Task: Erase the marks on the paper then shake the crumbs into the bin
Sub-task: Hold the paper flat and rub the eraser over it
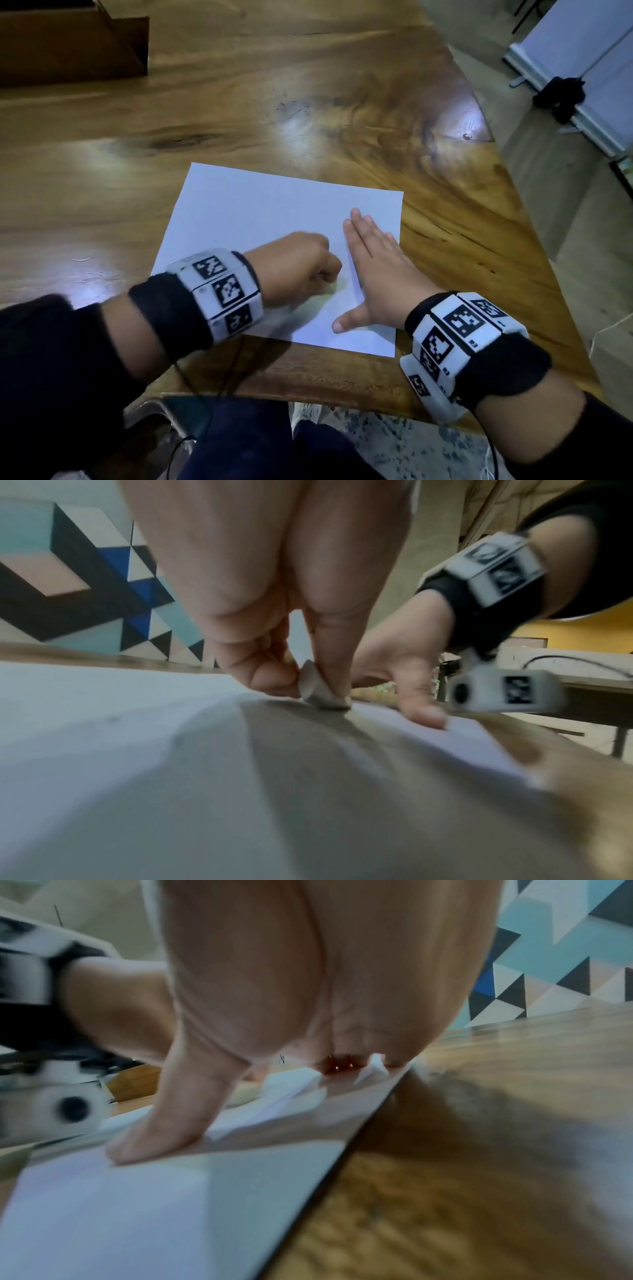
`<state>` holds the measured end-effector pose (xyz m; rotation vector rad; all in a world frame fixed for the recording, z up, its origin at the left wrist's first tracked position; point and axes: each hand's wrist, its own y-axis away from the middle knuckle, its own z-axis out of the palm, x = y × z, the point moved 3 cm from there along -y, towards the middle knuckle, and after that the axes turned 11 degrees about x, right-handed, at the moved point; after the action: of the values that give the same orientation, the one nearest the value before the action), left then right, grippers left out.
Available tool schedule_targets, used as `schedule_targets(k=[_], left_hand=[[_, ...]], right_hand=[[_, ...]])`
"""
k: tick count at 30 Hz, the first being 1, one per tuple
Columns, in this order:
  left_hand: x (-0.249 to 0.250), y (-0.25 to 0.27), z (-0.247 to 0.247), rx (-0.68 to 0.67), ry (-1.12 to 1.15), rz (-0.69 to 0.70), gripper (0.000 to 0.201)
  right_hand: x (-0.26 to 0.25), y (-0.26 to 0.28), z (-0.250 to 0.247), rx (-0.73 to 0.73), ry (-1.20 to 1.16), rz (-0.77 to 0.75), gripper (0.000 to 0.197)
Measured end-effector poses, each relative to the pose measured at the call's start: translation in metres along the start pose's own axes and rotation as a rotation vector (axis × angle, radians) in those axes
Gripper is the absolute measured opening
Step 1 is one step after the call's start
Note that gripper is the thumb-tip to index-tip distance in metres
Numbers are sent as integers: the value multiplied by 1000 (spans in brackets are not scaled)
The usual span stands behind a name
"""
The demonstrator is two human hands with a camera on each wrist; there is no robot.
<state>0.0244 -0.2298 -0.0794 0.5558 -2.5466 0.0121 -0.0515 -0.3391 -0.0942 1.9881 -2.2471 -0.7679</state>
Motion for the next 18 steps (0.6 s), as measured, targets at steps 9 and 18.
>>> schedule_targets(k=[9,18], left_hand=[[5,-21,-5,10,1,-21,11],[-1,31,18,-70,16,43,6]], right_hand=[[-1,1,-1,12,-13,2,143],[11,1,-3,12,-17,40,145]])
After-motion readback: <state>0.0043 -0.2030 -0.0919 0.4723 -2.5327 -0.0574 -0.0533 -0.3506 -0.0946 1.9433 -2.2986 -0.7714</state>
